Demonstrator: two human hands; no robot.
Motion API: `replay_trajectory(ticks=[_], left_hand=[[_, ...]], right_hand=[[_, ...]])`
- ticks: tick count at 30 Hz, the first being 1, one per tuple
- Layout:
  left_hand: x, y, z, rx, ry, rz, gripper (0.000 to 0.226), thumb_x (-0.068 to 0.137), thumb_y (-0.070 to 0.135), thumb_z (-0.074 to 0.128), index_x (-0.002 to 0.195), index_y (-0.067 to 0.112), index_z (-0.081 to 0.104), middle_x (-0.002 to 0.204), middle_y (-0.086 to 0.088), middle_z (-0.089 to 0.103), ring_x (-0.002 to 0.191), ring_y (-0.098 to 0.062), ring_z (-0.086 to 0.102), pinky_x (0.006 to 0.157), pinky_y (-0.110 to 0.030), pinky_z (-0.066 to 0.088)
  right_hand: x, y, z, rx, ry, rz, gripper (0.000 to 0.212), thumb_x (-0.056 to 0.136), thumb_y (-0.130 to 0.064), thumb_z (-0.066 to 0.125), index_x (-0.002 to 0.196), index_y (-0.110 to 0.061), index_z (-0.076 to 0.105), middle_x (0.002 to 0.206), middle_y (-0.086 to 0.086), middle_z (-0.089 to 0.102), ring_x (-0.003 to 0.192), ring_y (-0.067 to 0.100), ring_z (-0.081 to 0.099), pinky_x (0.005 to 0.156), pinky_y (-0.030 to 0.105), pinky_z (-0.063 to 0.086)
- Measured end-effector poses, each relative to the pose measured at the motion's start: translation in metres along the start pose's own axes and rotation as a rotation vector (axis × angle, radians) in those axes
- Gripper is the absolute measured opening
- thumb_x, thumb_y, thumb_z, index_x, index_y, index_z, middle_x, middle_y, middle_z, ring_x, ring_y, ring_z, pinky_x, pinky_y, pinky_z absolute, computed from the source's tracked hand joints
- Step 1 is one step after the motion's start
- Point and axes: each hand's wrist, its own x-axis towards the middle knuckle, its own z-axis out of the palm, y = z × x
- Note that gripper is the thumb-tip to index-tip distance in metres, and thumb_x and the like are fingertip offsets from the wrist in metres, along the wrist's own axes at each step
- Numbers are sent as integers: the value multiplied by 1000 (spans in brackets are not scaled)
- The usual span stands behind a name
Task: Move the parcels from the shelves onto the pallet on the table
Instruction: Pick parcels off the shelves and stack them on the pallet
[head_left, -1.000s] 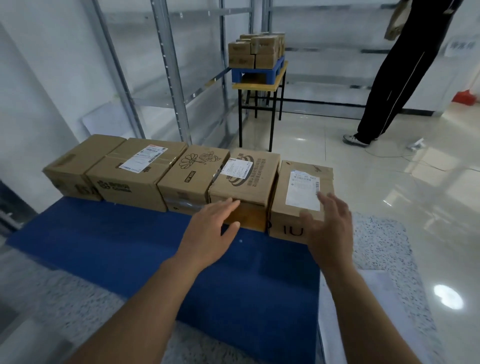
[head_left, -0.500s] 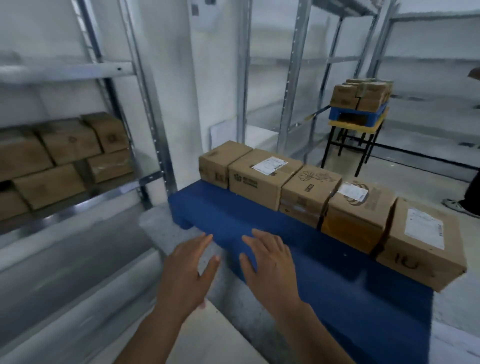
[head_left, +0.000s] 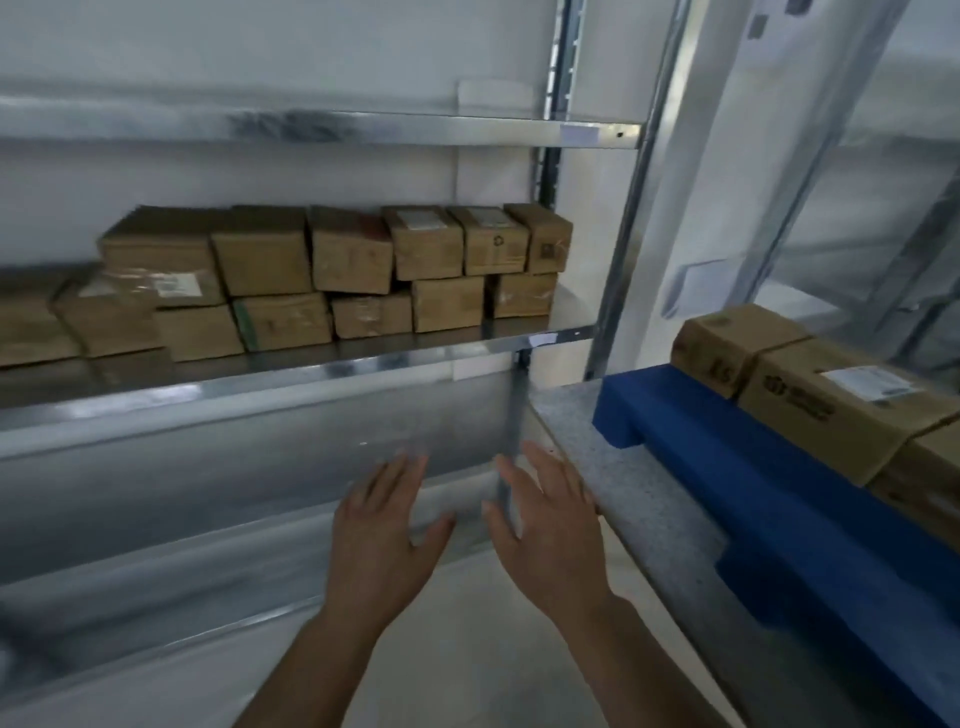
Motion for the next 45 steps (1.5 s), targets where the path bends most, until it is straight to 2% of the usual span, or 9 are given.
replay_trajectory(ticks=[3,14,18,27,29,33,39,41,45], left_hand=[[-10,-34,-20,31,36,-92,82,86,73,18,136,15,48,140,-11,47,127,-32,46,102,-51,36],[-28,-143,-70,91,141,-377,83,84,75,19,139,17,45,141,-7,47,129,-28,45,104,-50,38],[-6,-179,-85,110,157,-439,89,81,79,16,140,18,43,143,-4,45,131,-24,42,107,-40,32],[95,-243,-102,111,194,-414,90,73,79,22,146,27,28,149,1,35,136,-17,34,107,-30,25],[112,-251,-103,94,206,-407,87,73,74,23,146,28,25,150,3,33,137,-15,31,106,-26,22],[136,-271,-105,86,225,-394,87,73,74,24,147,27,25,150,3,34,136,-14,31,103,-23,21],[178,-307,-127,20,258,-393,79,82,67,42,147,26,23,151,0,33,135,-17,32,103,-26,25],[197,-319,-137,-17,272,-398,74,86,57,52,148,28,22,151,-1,33,134,-19,35,103,-31,29],[238,-348,-158,-116,291,-376,70,88,51,51,148,27,22,150,-4,35,135,-21,33,105,-36,31]], right_hand=[[11,-36,21,27,-63,-73,50,85,-48,42,120,-21,65,132,10,56,111,30,60,88,44,50],[60,-147,104,202,-189,-327,48,82,-44,42,110,-17,70,115,4,66,102,25,65,83,42,54],[93,-179,139,277,-205,-378,46,83,-43,44,108,-15,70,108,2,68,99,23,65,82,39,55],[190,-215,192,313,-174,-362,48,84,-43,42,110,-12,68,107,3,68,95,22,66,80,34,53],[209,-217,202,306,-187,-352,53,84,-46,38,116,-14,65,112,2,66,101,23,63,85,35,50],[242,-229,213,310,-335,-312,73,82,-57,17,138,-22,46,136,-3,49,125,16,42,102,30,33],[290,-256,228,324,-310,-263,49,96,-44,42,139,-21,44,139,-1,47,127,15,40,103,31,37],[306,-265,232,332,-298,-236,47,97,-40,44,140,-21,43,139,0,46,128,16,40,104,32,36],[338,-288,235,332,-281,-158,48,97,-42,42,140,-22,41,138,-1,47,125,16,43,100,32,39]])
